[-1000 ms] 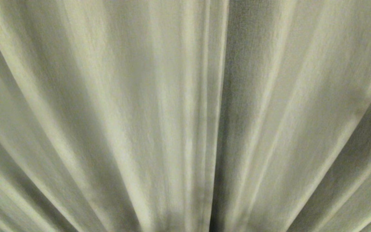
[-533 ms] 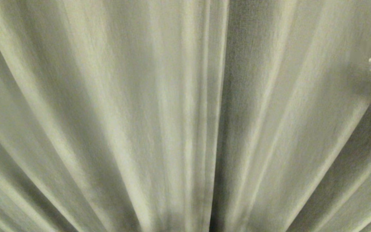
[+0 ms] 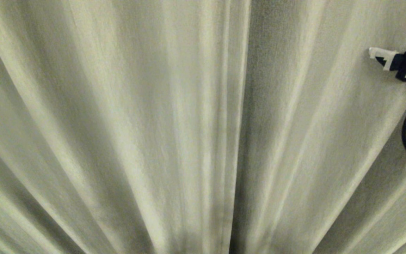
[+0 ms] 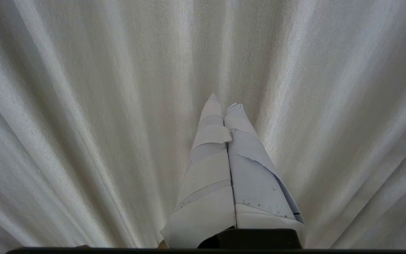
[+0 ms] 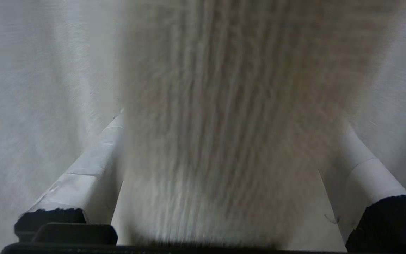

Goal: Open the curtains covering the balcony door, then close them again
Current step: Pull the outer curtains open on both sides

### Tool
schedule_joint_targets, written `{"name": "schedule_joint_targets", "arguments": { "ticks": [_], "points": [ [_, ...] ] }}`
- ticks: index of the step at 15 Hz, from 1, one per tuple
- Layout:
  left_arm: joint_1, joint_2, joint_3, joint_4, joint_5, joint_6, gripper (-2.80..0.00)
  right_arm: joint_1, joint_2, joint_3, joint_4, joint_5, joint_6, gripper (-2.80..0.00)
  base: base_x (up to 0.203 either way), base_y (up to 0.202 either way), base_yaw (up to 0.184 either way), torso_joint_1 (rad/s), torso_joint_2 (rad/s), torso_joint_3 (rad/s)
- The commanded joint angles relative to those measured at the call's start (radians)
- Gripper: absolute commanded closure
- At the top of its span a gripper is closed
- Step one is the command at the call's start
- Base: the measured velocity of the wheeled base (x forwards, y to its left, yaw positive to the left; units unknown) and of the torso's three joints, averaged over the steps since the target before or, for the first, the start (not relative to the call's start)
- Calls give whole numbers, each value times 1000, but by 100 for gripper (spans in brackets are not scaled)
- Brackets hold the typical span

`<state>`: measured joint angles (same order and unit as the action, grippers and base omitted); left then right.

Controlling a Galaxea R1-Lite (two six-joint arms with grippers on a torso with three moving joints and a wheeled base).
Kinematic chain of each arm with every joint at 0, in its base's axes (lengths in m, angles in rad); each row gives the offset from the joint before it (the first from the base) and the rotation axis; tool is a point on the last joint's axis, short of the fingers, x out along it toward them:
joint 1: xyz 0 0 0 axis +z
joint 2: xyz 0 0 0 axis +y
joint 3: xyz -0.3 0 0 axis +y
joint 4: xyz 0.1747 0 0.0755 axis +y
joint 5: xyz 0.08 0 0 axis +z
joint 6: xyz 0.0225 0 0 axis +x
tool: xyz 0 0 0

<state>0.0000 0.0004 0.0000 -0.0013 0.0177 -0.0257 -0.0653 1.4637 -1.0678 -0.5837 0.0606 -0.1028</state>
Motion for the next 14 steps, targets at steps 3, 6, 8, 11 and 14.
{"name": "schedule_joint_targets", "arguments": {
  "ticks": [3, 6, 8, 11, 14],
  "points": [
    [0, 0, 0, 0, 1, 0, 0, 0, 98, -70, -4, 1, 12, -280, 0, 0, 0, 0, 0, 0],
    [0, 0, 0, 0, 1, 0, 0, 1, 138, -104, -4, 1, 20, -280, 0, 0, 0, 0, 0, 0],
    [0, 0, 0, 0, 1, 0, 0, 1, 149, -112, -18, 1, 21, 0, 0, 0, 0, 0, 0, 0],
    [0, 0, 0, 0, 1, 0, 0, 2, 141, -107, -19, 2, 21, 0, 0, 0, 0, 0, 0, 0],
    [0, 0, 0, 0, 1, 0, 0, 2, 130, -109, -16, 7, 21, 0, 0, 0, 0, 0, 0, 0]
  ]
}}
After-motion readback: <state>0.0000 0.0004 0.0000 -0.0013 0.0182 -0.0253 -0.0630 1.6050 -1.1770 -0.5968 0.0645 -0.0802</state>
